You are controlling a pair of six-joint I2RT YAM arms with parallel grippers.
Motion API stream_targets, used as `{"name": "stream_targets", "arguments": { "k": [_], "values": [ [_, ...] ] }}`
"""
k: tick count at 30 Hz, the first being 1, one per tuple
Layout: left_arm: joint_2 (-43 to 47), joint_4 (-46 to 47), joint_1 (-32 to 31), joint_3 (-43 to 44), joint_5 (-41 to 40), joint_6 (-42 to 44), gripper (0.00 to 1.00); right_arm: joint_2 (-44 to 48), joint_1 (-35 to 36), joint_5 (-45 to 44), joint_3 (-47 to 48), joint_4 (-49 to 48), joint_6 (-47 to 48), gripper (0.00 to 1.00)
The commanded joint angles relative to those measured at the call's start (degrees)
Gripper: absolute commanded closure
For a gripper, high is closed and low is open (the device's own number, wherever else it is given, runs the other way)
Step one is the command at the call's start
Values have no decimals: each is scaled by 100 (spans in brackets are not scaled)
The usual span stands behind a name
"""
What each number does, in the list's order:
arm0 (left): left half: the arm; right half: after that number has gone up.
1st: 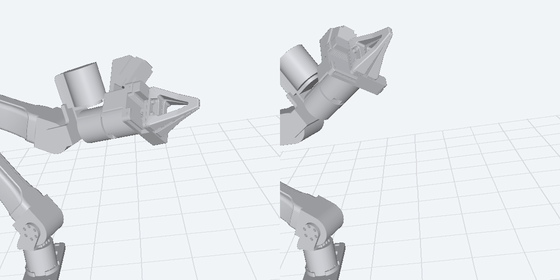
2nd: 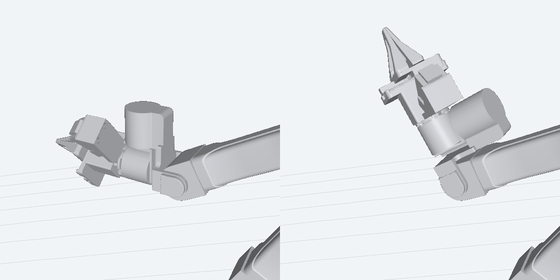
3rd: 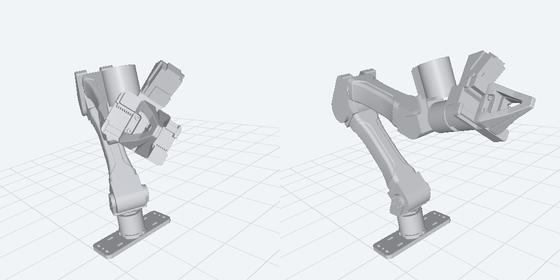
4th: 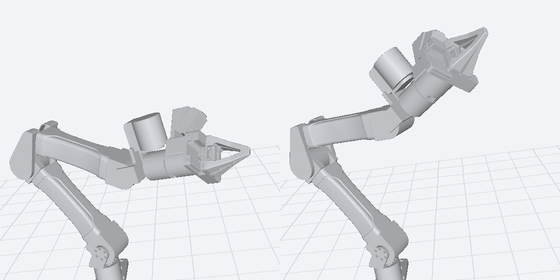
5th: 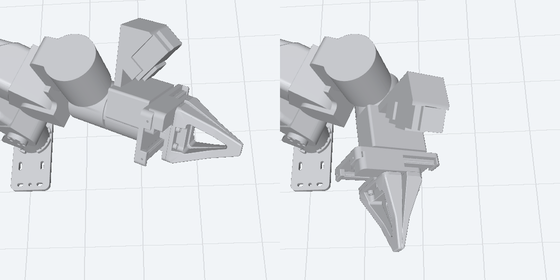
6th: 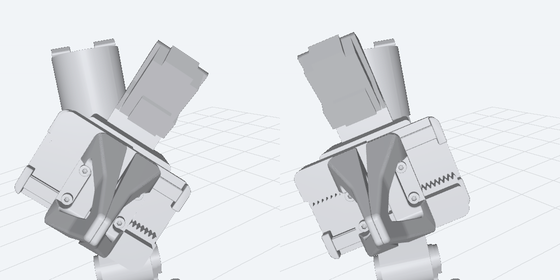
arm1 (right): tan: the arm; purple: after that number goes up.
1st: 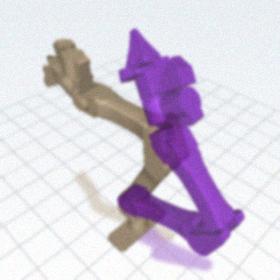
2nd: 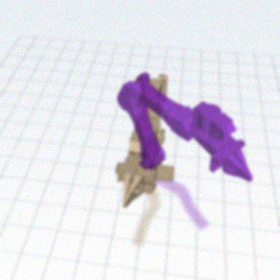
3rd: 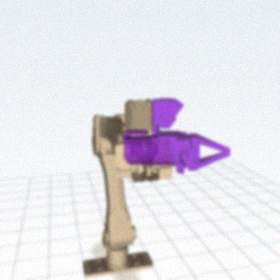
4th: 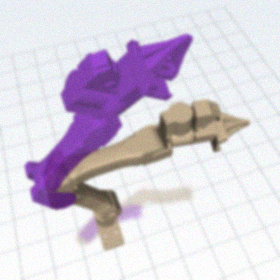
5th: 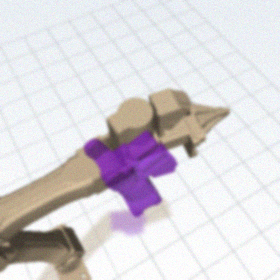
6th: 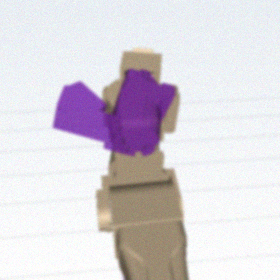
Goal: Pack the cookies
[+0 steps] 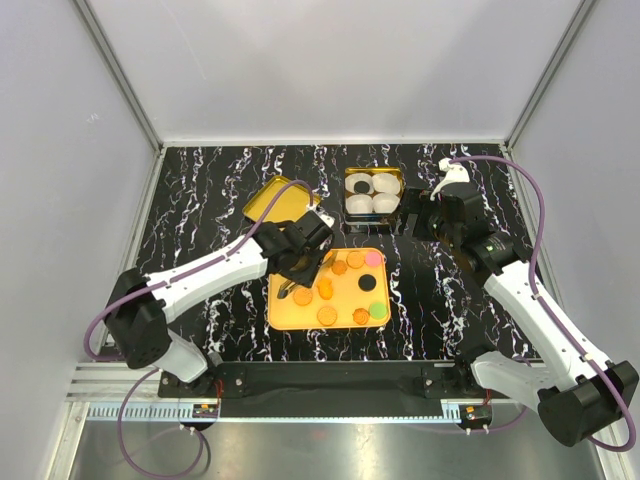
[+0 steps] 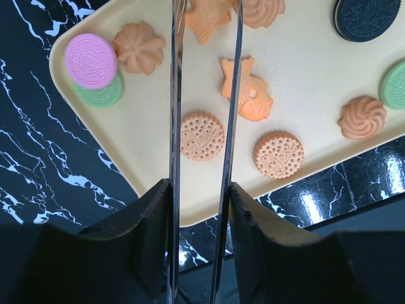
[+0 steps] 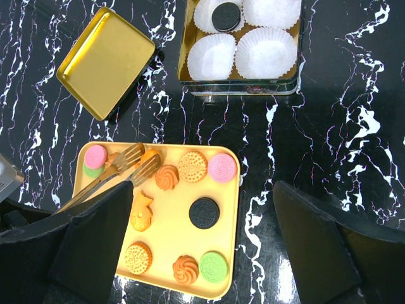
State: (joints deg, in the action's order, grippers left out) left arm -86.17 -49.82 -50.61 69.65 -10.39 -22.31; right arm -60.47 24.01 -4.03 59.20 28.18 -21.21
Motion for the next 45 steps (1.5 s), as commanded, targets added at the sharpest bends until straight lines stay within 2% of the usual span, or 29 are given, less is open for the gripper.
{"name": "stream_targets", "arguments": {
  "k": [1, 9, 20, 45],
  "values": [
    [311, -10, 51, -48, -226, -2, 57, 53, 7, -133, 13, -129, 56, 0],
    [382, -36, 51, -109, -244, -19, 57, 9, 16, -124, 30, -155, 38, 0],
    [356, -19, 60, -57, -235, 15, 50, 9, 16, -107, 48, -138, 47, 0],
    [109, 166, 60, -83, 55, 183, 54, 53, 16, -150, -5, -146, 65, 0]
  ]
}}
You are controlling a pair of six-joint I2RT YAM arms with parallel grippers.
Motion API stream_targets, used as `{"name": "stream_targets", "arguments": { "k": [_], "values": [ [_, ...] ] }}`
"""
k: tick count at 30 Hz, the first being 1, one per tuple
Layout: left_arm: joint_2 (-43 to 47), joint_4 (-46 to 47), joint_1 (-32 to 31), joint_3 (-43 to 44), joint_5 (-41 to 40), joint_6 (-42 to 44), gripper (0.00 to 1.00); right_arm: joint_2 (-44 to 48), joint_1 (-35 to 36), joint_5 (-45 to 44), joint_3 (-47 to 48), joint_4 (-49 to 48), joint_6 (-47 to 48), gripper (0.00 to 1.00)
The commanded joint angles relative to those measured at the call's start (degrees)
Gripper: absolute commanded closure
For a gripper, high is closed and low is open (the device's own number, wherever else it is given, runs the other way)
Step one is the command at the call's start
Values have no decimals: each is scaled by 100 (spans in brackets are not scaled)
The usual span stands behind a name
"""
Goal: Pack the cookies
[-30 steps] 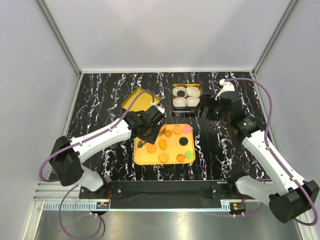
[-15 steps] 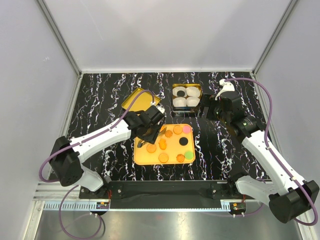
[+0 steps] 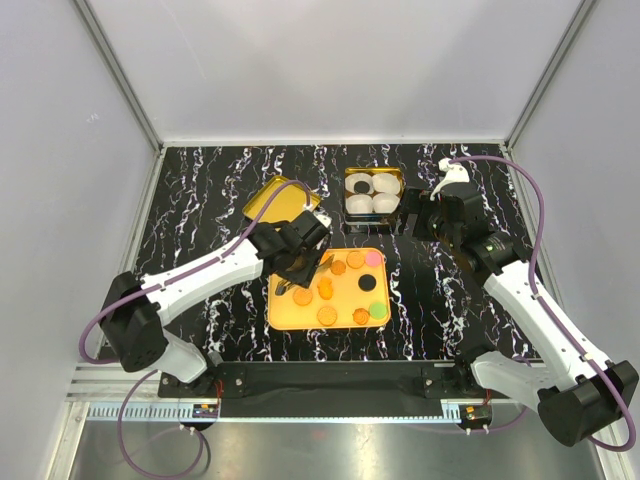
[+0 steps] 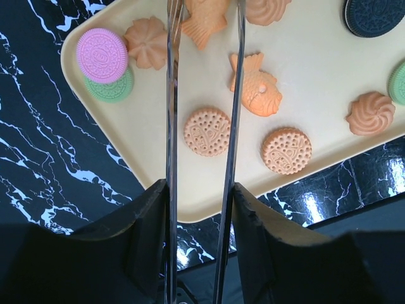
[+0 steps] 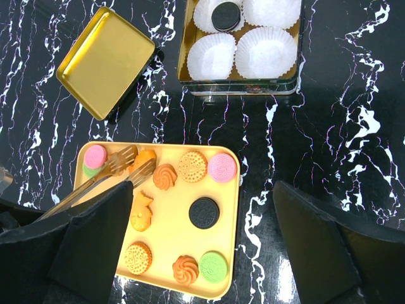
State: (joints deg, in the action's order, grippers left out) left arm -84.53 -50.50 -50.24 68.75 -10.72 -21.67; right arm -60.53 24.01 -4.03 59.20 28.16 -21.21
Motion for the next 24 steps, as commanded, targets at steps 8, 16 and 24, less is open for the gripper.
{"name": "stream_targets", "arguments": {
  "k": [8, 16, 24],
  "values": [
    [-99, 207, 23, 95, 105, 119, 61, 77, 16, -168, -14, -127, 73, 0],
    [182, -30, 23, 340, -18, 93, 64, 86, 16, -159, -5, -127, 82, 0],
    [332, -162, 23, 437, -79, 49, 65, 77, 16, -168, 4, -136, 73, 0]
  ]
}}
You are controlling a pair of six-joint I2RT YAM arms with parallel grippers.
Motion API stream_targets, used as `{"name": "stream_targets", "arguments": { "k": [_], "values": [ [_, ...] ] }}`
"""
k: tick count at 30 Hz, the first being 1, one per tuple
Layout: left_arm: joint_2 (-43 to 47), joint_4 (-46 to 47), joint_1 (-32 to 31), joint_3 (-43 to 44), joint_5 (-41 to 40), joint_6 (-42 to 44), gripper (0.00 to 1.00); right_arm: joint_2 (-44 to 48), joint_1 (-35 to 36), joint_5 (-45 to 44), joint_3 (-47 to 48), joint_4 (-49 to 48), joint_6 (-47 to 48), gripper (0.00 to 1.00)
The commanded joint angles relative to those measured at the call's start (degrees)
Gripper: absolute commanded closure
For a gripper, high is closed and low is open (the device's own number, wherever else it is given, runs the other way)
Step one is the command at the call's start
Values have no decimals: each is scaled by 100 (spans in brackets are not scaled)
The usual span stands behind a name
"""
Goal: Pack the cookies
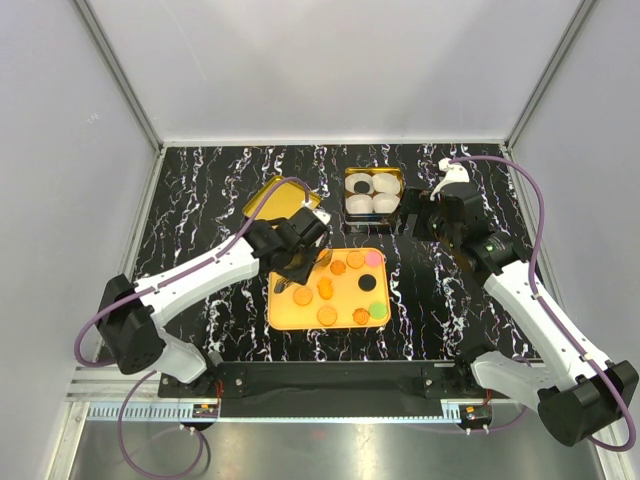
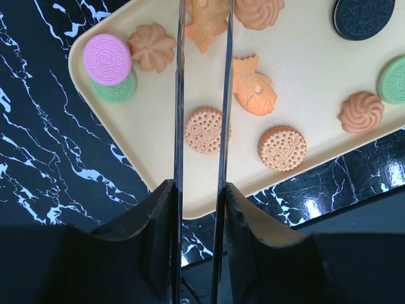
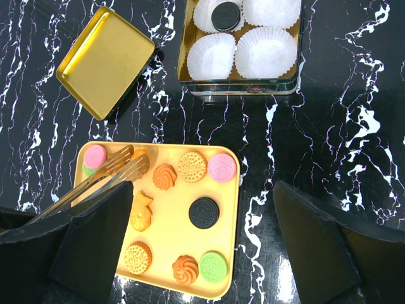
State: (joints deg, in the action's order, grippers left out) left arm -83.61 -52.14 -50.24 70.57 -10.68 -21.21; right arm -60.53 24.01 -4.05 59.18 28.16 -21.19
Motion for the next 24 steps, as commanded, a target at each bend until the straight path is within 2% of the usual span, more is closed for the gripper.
{"name": "stream_targets", "arguments": {
  "k": [1, 24],
  "values": [
    [249, 2, 23, 256, -84, -6, 65, 68, 25, -157, -11, -136, 71, 0],
    [328, -16, 23, 765, -57, -50, 66, 129, 16, -166, 76, -92, 10, 0]
  ]
}}
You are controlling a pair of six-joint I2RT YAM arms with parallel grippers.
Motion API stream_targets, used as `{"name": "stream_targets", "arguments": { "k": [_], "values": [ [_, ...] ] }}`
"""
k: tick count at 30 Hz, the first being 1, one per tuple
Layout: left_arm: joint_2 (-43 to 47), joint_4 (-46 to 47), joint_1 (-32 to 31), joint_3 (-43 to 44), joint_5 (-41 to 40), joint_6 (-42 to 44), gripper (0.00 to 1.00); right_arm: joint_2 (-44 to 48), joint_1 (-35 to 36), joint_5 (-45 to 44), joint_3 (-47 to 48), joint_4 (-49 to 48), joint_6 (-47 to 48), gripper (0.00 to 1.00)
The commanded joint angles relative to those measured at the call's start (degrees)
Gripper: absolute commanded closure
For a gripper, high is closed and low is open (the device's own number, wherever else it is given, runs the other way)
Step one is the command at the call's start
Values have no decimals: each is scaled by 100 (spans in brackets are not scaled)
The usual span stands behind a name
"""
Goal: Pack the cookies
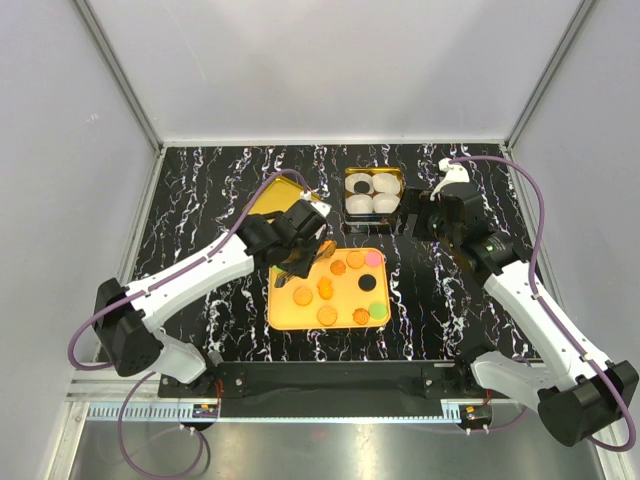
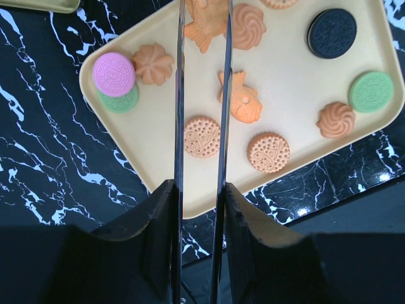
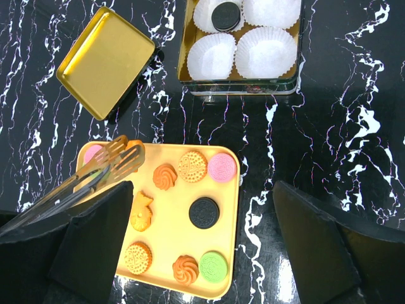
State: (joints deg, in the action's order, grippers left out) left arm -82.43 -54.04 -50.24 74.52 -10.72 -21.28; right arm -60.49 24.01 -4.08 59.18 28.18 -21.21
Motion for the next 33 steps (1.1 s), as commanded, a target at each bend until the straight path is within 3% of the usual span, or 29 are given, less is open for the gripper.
{"name": "stream_targets", "arguments": {
  "k": [1, 10, 20, 23, 33],
  "values": [
    [193, 175, 23, 431, -70, -61, 66, 142, 7, -120, 102, -85, 3, 0],
    [-720, 552, 67, 1819, -369, -52, 66, 204, 16, -49, 287, 55, -32, 1],
    [-2521, 2018, 234, 3261, -1212, 519, 66, 520, 16, -155, 481, 398, -67, 0],
    [-3137, 2003, 392, 3858, -986, 484, 66, 573, 16, -251, 568, 582, -15, 0],
    [-3929, 2978, 462, 4114, -897, 511, 65, 740, 16, -419, 700, 873, 82, 0]
  ]
}}
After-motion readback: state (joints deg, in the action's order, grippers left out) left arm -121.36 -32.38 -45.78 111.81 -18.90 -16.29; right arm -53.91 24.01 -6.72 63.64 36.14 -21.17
